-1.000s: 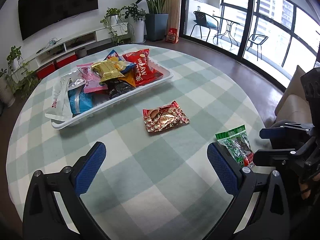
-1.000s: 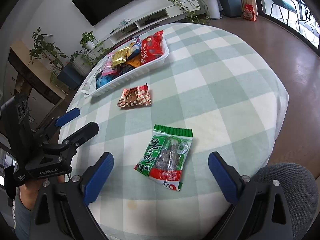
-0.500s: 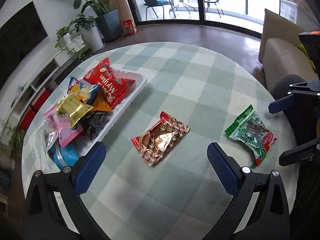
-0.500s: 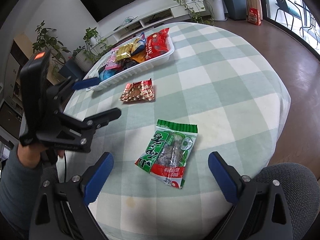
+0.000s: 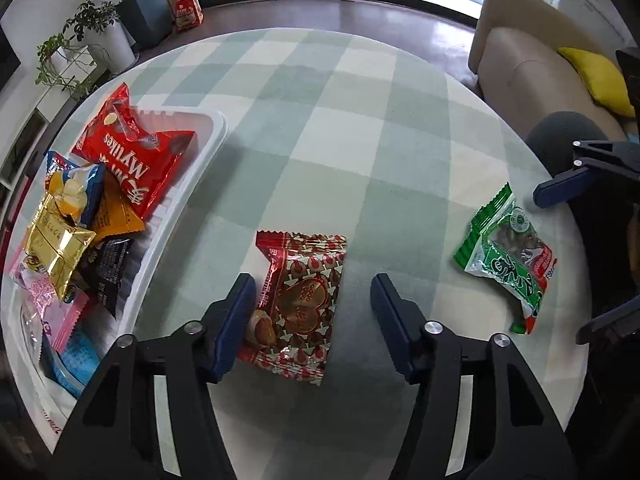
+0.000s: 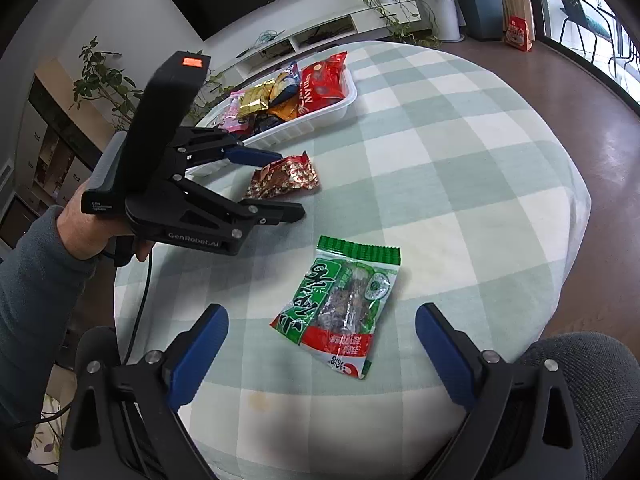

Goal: Organize snacks
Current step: 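Close left gripper on red-and-white candy while right gripper grasps green packet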

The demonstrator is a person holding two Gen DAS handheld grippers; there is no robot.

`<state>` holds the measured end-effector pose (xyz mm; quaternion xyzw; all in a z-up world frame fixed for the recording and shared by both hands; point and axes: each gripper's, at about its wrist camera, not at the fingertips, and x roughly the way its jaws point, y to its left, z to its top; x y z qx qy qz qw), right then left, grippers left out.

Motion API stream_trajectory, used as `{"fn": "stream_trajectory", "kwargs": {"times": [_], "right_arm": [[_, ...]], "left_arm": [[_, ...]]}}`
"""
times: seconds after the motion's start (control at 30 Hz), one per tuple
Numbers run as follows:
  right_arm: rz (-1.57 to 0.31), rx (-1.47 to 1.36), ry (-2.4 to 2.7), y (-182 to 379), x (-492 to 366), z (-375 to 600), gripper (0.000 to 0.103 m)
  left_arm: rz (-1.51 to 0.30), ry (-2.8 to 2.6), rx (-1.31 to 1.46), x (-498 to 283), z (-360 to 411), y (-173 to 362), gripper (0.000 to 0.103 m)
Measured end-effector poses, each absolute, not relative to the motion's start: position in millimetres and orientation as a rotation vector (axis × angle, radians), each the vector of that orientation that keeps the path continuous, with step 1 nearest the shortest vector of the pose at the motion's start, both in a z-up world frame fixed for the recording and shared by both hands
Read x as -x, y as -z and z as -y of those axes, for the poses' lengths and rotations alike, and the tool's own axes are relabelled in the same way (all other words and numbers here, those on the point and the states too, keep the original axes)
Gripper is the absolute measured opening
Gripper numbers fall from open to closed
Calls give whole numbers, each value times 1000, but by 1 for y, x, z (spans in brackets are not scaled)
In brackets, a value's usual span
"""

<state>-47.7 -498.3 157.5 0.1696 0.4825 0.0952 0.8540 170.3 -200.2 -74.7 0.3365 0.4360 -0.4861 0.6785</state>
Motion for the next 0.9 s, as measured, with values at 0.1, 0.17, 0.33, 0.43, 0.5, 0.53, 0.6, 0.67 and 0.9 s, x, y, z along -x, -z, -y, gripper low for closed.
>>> {"fn": "stream_trajectory", "kwargs": {"times": [0.1, 0.17, 0.33, 0.43, 0.5, 0.53, 0.6, 0.67, 0.9], "right_arm": [[-1030, -347, -181, -154, 43, 495, 97], [-1051, -333, -172, -148, 39, 492, 94], [-1051, -341, -146, -144, 34, 493, 91], [-1050, -324, -133, -143, 31, 491, 89], [-1048, -304, -126, -143, 30, 488, 88], [-1046, -296, -122, -143, 30, 487, 86], [-1045, -288, -117, -143, 29, 487, 85], [-1042, -278, -109, -143, 29, 486, 80], [-1046, -175, -82, -142, 24, 477, 65]], "left_arm": [[-1009, 1089, -710, -175, 198, 76, 43], [-1018, 1059, -684, -178, 196, 77, 38], [-1031, 985, -603, -164, 185, 76, 31], [-1029, 945, -537, -158, 173, 75, 25], [-1024, 912, -494, -152, 162, 74, 20], [-1018, 894, -470, -149, 157, 73, 19], [-1008, 869, -429, -140, 146, 73, 19], [-1001, 854, -377, -131, 134, 73, 19], [-978, 808, -132, -96, 79, 71, 18]]}}
